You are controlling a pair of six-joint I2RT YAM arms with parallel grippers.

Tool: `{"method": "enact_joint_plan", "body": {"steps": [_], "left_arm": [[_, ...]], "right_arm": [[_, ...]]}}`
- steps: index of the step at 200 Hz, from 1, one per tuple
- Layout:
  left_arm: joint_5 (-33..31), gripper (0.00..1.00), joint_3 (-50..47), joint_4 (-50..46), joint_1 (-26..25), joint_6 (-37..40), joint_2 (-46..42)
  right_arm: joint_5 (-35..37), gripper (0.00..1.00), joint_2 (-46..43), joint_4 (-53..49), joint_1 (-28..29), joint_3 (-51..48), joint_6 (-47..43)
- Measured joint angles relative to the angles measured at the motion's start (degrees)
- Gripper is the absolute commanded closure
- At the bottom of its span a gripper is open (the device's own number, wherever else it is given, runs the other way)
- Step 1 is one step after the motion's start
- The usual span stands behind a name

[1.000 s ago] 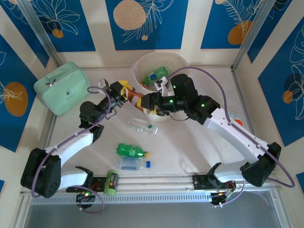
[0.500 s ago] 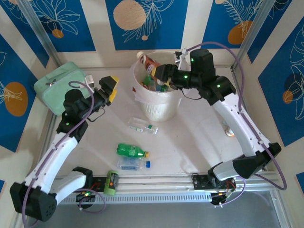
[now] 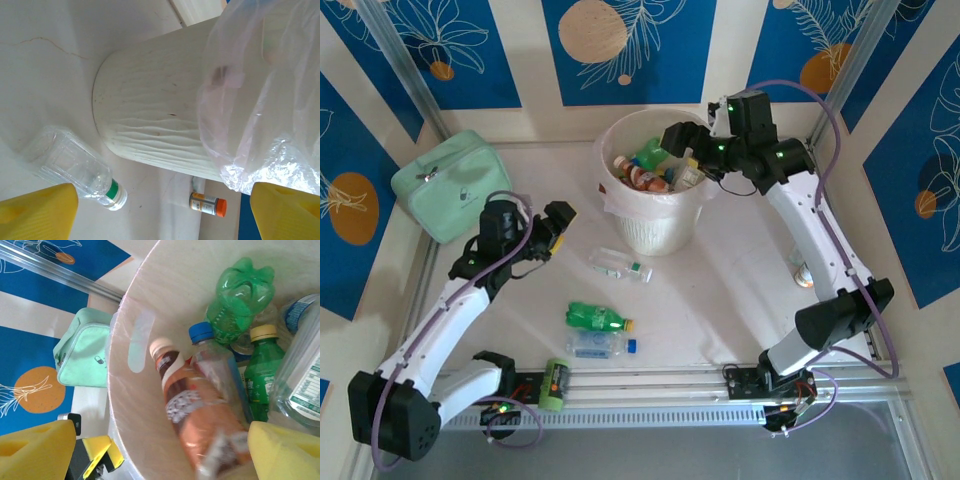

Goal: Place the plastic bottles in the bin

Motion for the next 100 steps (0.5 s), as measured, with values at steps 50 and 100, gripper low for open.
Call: {"method": "enact_joint_plan", "body": {"steps": [50, 100], "left_arm": [[-1.4, 0.15, -1.5, 1.9, -4.0, -4.1, 6.4], [-4.5, 0.22, -1.8, 1.6, -8.1, -10.2, 14.3]], "right_arm": [[3.6, 0.12, -9.7, -1.1, 4.1, -5.0, -1.7], [12.5, 0.13, -22.1, -1.0, 20.6, -16.9, -3.8]]}}
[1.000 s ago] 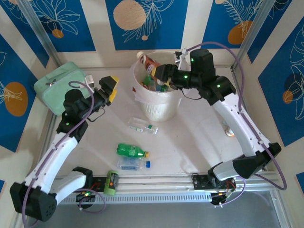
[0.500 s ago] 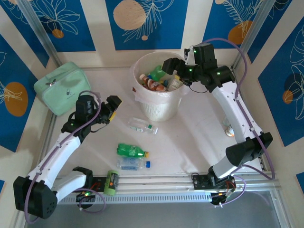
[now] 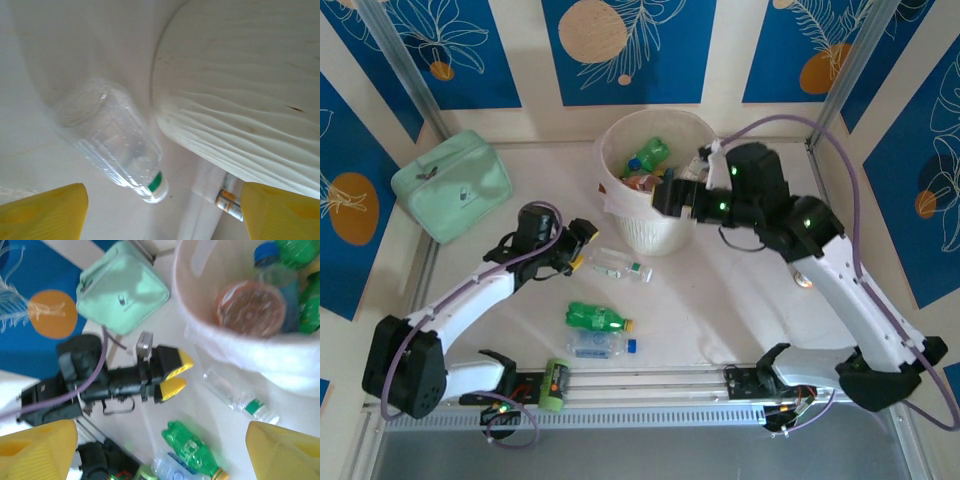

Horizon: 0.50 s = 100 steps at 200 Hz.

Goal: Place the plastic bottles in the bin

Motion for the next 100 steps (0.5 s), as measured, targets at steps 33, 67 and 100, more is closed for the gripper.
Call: {"method": "enact_joint_plan", "body": {"steps": [33, 67, 100], "left_arm": [[-1.5, 0.20, 0.6, -1.4, -0.6, -2.8, 5.5], [-3.1, 0.17, 4.2, -3.7, -2.0, -4.7, 10.0], [-4.2, 0.13, 7.8, -4.8, -3.0, -5.6, 14.1]], "right_arm": [[6.0, 0.13, -2.5, 0.1, 7.9, -6.8, 0.3], [10.5, 0.13, -2.6, -0.6, 12.4, -10.0, 1.2], [13.0, 0.12, -2.7, -0.7, 13.0, -10.1, 1.8]]}}
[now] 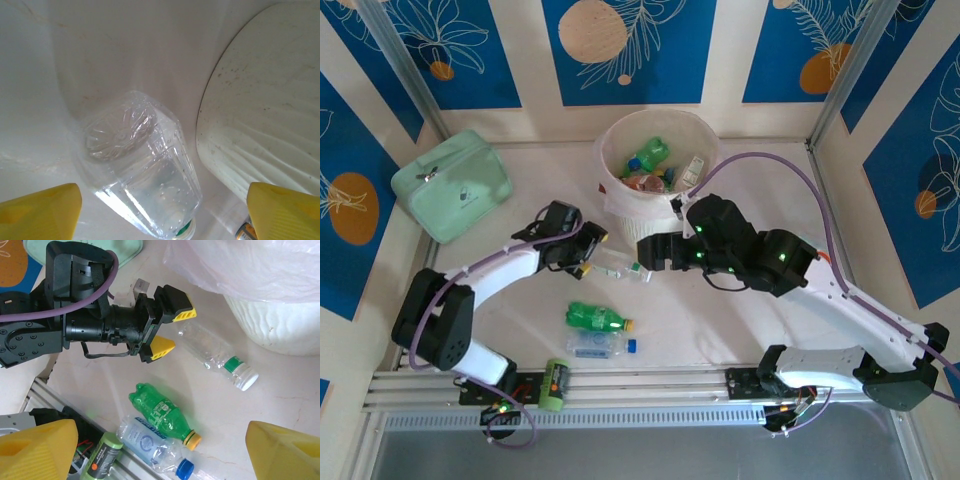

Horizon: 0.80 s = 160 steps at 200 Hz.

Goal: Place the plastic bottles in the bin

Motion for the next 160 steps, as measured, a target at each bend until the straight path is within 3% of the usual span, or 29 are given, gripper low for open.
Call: {"method": "enact_joint_plan", "body": {"steps": [52, 86, 128, 160], "left_arm": [[-1.5, 0.12, 3.2, -3.3, -1.5, -1.2, 5.1], [-2.1, 0.17, 4.7, -4.1, -1.6, -1.6, 8.0], [-2.2, 0.27, 5.7, -4.1, -1.6, -1.6, 11.0], [-2.2, 0.42, 6.1, -4.0, -1.6, -1.7, 11.0]], "right_arm": [[1.5, 0.12, -0.1, 0.0, 0.1, 0.0, 0.2], [1.7, 0.12, -1.0, -0.1, 0.1, -0.5, 0.2], [1.7, 0.16, -1.9, -0.2, 0.1, -0.5, 0.6], [2.1, 0.20, -2.1, -0.3, 0.2, -0.5, 1.1]]}}
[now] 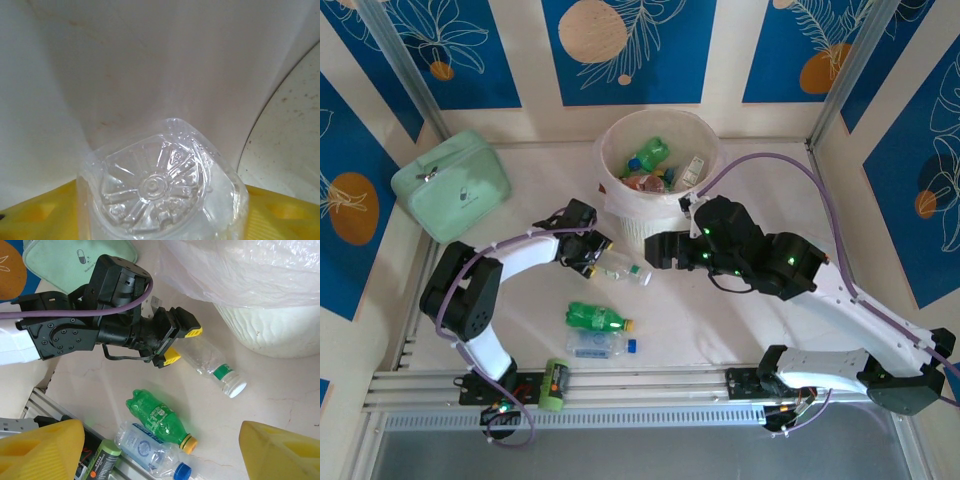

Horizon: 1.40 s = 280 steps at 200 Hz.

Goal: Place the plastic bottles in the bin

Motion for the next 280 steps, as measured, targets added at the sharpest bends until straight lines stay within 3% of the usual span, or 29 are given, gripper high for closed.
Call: {"method": "enact_joint_plan", "body": {"steps": [32, 80, 147, 190, 235, 280], "left_arm": [[0.2, 0.49, 0.0, 0.0, 0.0, 0.0, 0.0], [0.5, 0.49, -2.2, 0.8, 0.0, 0.8, -2.4], [3.5, 0.54, -7.8, 1.9, 3.5, 7.8, -23.8], [9.7, 0.55, -10.5, 9.7, 7.5, 8.4, -35.5], [20.3, 0.57, -10.5, 20.0, 7.9, 8.1, -36.3], [26.5, 0.57, -9.9, 29.0, 7.9, 6.6, -37.4]], "right_arm": [[0.5, 0.21, -0.2, 0.0, 0.0, 0.0, 0.2], [0.9, 0.21, -0.2, -0.6, 0.4, 0.0, 0.2], [-1.0, 0.19, -0.1, -0.3, -0.1, 1.9, 0.0], [-7.2, 0.07, 2.6, 0.2, -2.3, 5.0, -1.4], [-9.6, 0.06, 10.4, -1.6, -1.3, 11.3, -4.6], [-9.5, 0.09, 11.7, -2.9, -1.2, 12.2, -6.3]]}}
